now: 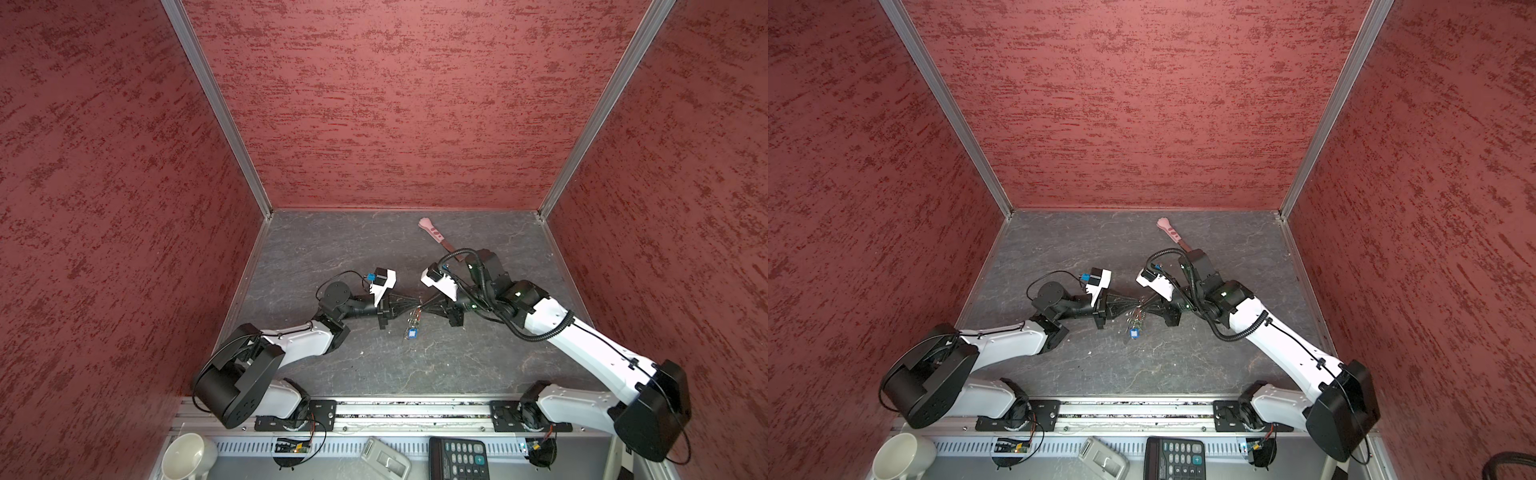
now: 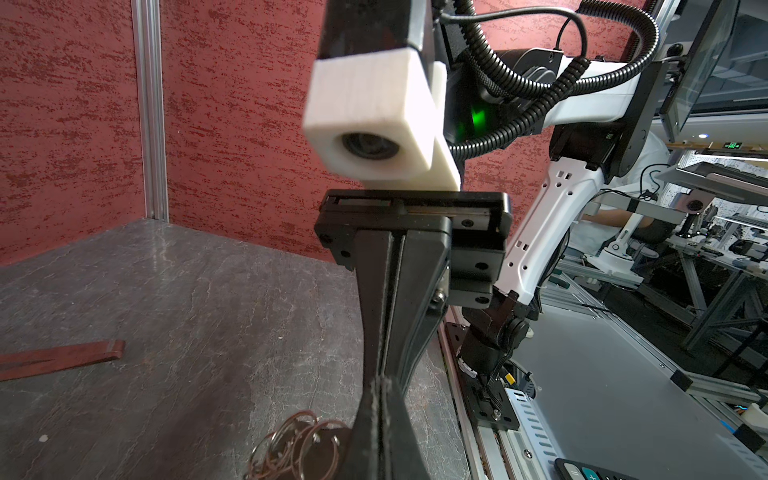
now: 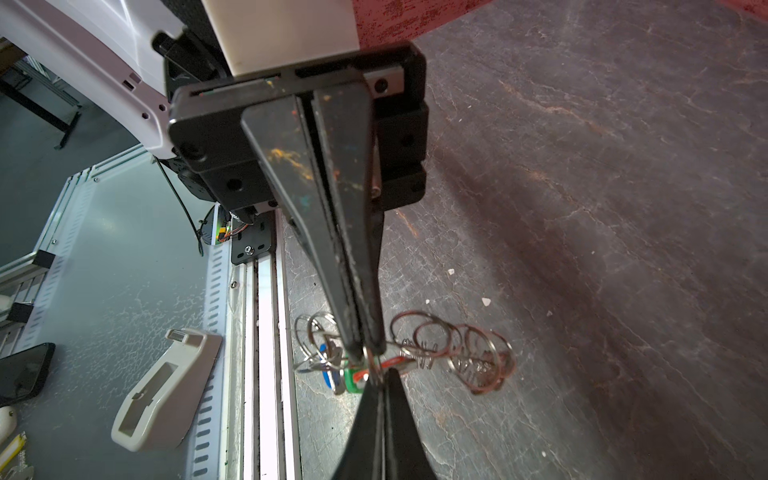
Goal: Put the keys on the keyring
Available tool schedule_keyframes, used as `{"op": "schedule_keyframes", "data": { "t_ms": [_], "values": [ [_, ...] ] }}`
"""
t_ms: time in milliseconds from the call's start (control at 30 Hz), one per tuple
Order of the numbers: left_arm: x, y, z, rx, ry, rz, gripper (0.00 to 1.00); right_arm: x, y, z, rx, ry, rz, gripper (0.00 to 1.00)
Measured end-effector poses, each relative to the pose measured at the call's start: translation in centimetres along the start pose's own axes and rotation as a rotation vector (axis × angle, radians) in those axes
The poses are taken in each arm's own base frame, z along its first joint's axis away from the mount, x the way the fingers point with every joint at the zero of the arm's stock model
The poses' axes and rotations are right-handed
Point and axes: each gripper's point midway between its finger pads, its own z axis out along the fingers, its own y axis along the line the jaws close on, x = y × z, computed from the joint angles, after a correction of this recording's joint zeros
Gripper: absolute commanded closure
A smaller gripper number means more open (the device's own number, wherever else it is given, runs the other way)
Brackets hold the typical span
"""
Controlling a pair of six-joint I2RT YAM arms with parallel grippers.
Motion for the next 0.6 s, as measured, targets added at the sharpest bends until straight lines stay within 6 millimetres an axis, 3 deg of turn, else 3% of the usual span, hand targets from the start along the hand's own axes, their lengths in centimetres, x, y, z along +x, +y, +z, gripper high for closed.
{"op": "schedule_keyframes", "data": {
  "t_ms": [600],
  "values": [
    [-0.56,-0.75,-0.02,0.037,-0.015,0.007,1.0,0.07,-0.48,0.15,0.01,-0.016,0.021,0.88]
  ]
}}
